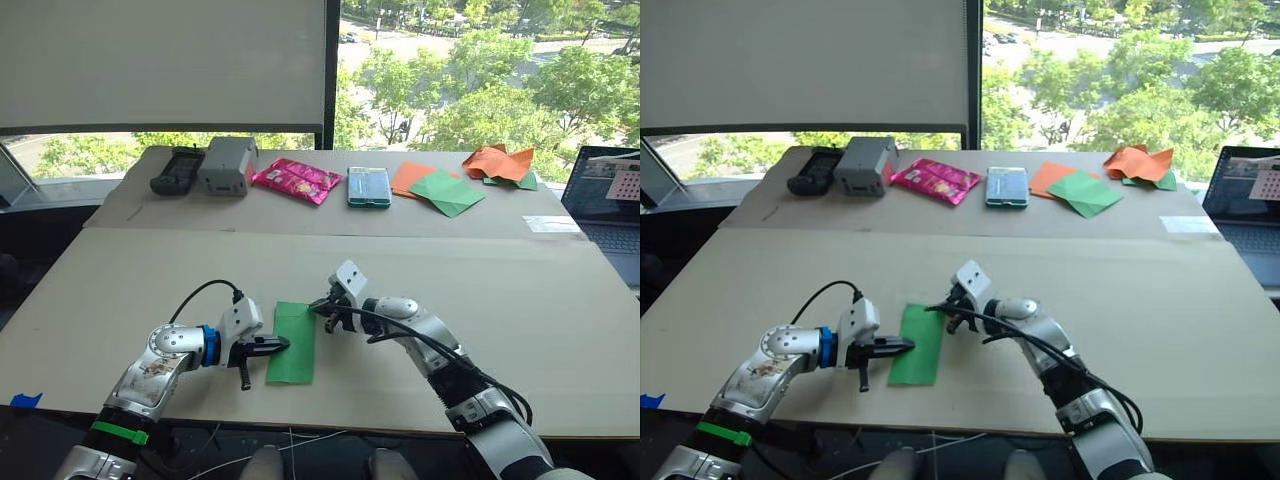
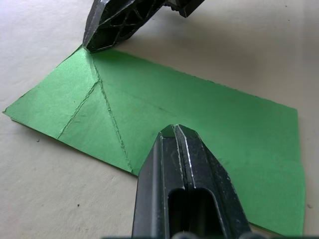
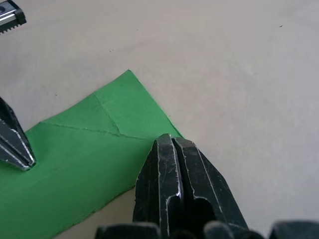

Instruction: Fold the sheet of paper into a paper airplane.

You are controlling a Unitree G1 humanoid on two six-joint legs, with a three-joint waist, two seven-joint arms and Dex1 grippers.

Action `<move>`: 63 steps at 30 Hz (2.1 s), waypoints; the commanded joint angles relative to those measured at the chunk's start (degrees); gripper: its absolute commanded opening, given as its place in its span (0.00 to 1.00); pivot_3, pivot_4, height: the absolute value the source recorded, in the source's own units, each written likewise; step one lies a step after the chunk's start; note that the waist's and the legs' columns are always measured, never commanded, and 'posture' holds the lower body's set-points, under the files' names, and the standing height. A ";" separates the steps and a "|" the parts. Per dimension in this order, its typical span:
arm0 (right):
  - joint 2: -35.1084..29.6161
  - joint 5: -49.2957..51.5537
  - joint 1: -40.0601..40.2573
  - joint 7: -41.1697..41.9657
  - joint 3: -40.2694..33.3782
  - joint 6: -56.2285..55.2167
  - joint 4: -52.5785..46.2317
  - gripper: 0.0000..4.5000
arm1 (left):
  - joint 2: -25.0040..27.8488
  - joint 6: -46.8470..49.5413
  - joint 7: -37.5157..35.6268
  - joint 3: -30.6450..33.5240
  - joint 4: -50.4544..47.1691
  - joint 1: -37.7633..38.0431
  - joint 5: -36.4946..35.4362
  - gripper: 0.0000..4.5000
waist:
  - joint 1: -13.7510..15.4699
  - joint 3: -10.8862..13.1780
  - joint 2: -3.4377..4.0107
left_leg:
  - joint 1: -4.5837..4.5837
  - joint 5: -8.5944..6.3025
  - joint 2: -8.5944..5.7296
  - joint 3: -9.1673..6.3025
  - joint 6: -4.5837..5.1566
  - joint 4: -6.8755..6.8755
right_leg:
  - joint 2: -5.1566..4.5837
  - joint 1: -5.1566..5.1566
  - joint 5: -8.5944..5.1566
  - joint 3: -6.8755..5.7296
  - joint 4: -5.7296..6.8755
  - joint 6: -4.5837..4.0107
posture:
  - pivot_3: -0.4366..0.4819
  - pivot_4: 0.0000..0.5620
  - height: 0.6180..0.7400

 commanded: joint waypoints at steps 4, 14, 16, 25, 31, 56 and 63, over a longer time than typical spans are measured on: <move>-2.22 0.01 5.84 2.41 4.07 7.77 -10.45 0.01 | 0.99 0.92 -0.15 -1.51 2.07 0.70 2.11 0.00 | -0.08 -0.01 0.03 | 0.01 -0.10 0.01 0.00 -0.17 -0.01 | 0.00 -0.02 -0.01 0.01 0.01 -0.01 | 0.48 0.27 0.84; -5.76 0.30 10.24 4.60 8.07 12.33 -19.15 0.01 | 1.17 0.96 -0.83 -1.98 2.69 -0.09 2.35 0.00 | -0.01 -0.02 0.00 | 0.00 -0.13 0.01 0.00 -0.21 -0.01 | -0.02 -0.03 -0.01 0.00 -0.05 -0.01 | 0.48 0.27 0.84; -6.46 0.88 10.97 5.27 8.47 13.09 -20.47 0.01 | 1.27 0.89 -0.99 -2.15 2.81 -0.14 2.49 0.00 | 0.00 -0.03 -0.01 | 0.00 -0.13 0.01 0.00 -0.21 -0.01 | -0.02 -0.03 -0.01 0.00 -0.06 -0.01 | 0.48 0.27 0.84; -10.01 3.20 13.95 8.27 11.11 16.81 -26.25 0.01 | 1.73 1.14 -1.12 -2.20 2.39 0.30 2.44 0.00 | 0.04 -0.04 -0.05 | 0.00 -0.14 0.01 0.00 -0.22 -0.01 | -0.04 -0.03 -0.02 0.00 -0.09 -0.02 | 0.48 0.27 0.84; -11.22 3.73 14.21 8.59 12.37 17.86 -27.94 0.01 | 2.02 1.18 -1.36 -2.28 2.46 0.32 2.42 0.00 | -0.05 -0.04 -0.06 | 0.00 -0.15 0.01 0.00 -0.24 -0.02 | -0.07 -0.04 -0.03 -0.01 -0.12 -0.02 | 0.48 0.27 0.84; -12.59 17.25 21.44 2.03 -10.46 14.35 -42.05 0.01 | 5.70 8.38 -0.60 8.65 -8.67 2.49 -7.72 0.00 | 0.20 0.85 -0.33 | -0.33 -0.16 0.00 0.00 -0.26 -0.25 | -0.18 -0.15 -0.03 -0.14 -0.96 -0.03 | 0.48 0.27 0.84; -13.39 19.20 21.61 -0.04 -12.12 15.49 -44.06 0.01 | 0.68 7.02 -0.24 4.36 -5.38 -2.34 -6.18 0.00 | 0.59 0.83 -0.41 | -0.54 -0.15 -0.01 0.01 -0.24 -0.19 | -0.10 -0.16 0.04 -0.13 -0.91 0.05 | 0.48 0.27 0.84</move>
